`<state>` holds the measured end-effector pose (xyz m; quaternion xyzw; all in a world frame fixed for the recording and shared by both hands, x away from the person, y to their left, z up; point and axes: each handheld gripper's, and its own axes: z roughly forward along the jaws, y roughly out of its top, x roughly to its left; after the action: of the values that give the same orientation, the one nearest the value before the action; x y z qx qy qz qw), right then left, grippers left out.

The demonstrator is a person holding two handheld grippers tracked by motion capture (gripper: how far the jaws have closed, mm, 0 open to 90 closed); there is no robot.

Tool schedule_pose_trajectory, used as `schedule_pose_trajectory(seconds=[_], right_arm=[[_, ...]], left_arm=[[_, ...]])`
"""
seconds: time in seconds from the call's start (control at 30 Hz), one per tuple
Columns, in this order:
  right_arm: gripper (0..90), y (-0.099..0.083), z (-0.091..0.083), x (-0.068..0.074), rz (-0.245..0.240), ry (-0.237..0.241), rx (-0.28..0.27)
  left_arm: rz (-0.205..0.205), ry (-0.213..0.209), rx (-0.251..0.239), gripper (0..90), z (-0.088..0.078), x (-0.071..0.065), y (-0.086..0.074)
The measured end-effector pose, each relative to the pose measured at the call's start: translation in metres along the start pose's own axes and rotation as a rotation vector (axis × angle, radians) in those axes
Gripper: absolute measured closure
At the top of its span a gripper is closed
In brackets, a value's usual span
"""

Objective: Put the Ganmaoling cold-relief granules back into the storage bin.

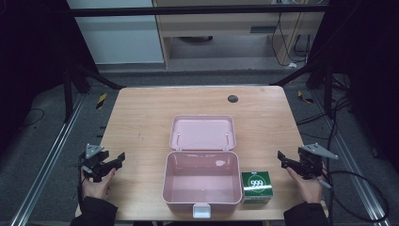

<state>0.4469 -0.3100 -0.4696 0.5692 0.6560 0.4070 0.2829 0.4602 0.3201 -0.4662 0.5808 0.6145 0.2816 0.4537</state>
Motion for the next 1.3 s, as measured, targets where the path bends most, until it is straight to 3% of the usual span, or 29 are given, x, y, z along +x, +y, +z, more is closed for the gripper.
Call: schedule_pose_trajectory(seconds=[0.1, 0.13, 0.17, 0.23, 0.4, 0.43, 0.5, 0.83, 1.07, 1.3], right_arm=[[16.3, 0.001, -0.001, 0.0, -0.014, 0.012, 0.001], [16.3, 0.002, -0.001, 0.001, -0.029, 0.022, 0.003], [16.3, 0.005, -0.002, 0.003, -0.077, 0.047, 0.0], [16.3, 0.009, -0.004, 0.005, -0.102, 0.053, -0.01], [15.8, 0.02, -0.012, 0.01, -0.129, 0.114, -0.015], [15.3, 0.028, -0.016, 0.015, -0.176, 0.131, -0.005], [15.4, 0.034, -0.02, 0.02, -0.218, 0.135, -0.016], [12.7, 0.076, -0.045, 0.036, -0.324, 0.232, -0.018], [12.4, 0.093, -0.05, 0.048, -0.435, 0.287, 0.033], [10.4, 0.104, -0.049, 0.057, -0.506, 0.333, 0.081]], left_arm=[[0.009, 0.002, 0.008, 34.4, -0.002, 0.0, 0.0], [0.014, 0.001, 0.01, 34.4, -0.002, -0.001, 0.0], [0.017, -0.003, 0.017, 34.1, -0.001, -0.002, -0.001], [0.024, -0.013, 0.032, 31.7, 0.0, -0.001, -0.002], [0.024, -0.021, 0.04, 28.9, 0.0, -0.001, -0.004], [0.016, -0.029, 0.033, 28.3, -0.001, 0.0, -0.003], [0.018, -0.028, 0.033, 27.7, -0.002, 0.0, -0.004], [0.041, -0.028, 0.068, 25.4, 0.002, 0.001, -0.007], [0.058, -0.026, 0.081, 24.4, 0.003, -0.001, -0.008], [0.078, -0.03, 0.099, 22.5, 0.005, -0.002, -0.01]])
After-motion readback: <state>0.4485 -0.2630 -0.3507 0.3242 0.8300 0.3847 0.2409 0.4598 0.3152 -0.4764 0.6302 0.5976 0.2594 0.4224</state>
